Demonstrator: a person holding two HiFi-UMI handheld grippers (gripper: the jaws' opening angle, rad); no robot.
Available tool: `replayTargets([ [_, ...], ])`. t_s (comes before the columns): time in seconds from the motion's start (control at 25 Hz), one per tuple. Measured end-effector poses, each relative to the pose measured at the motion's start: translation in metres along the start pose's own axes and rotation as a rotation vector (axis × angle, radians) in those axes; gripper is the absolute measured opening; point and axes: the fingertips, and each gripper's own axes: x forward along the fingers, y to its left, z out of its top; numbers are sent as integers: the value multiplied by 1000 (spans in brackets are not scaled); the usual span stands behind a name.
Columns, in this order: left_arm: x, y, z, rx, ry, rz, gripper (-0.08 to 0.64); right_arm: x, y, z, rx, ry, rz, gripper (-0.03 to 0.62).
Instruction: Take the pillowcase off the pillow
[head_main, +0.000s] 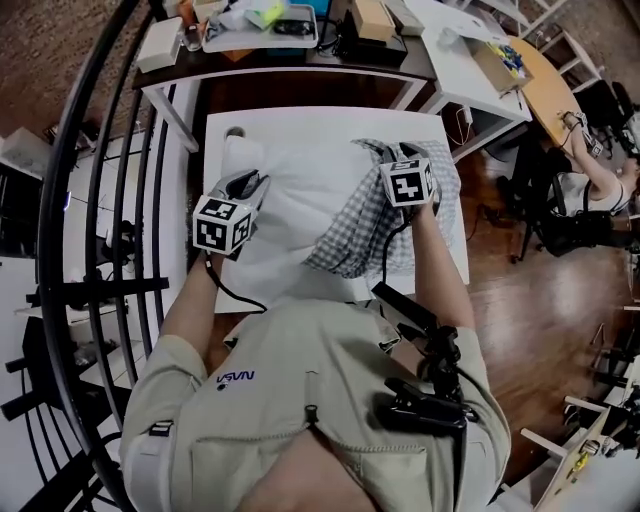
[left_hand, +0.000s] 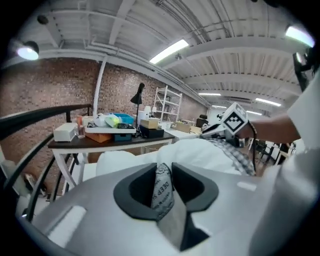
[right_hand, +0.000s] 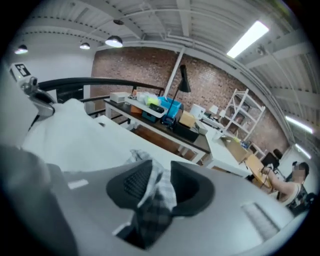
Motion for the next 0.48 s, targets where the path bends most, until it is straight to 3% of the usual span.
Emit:
replayTargets([
  [0.12, -16, 2, 18, 84, -63, 90, 123, -39, 4, 3, 109, -85, 2, 118],
  [0.2, -35, -15, 24, 175, -95, 91, 135, -72, 21, -3, 183, -136, 34, 118],
  [0.32, -60, -66, 14, 298, -88, -3, 142, -121, 64, -30, 281, -171, 97, 127],
  [0.48, -66, -115, -33, 327, 3, -147, 171, -156, 138, -71, 345, -128, 178, 144],
])
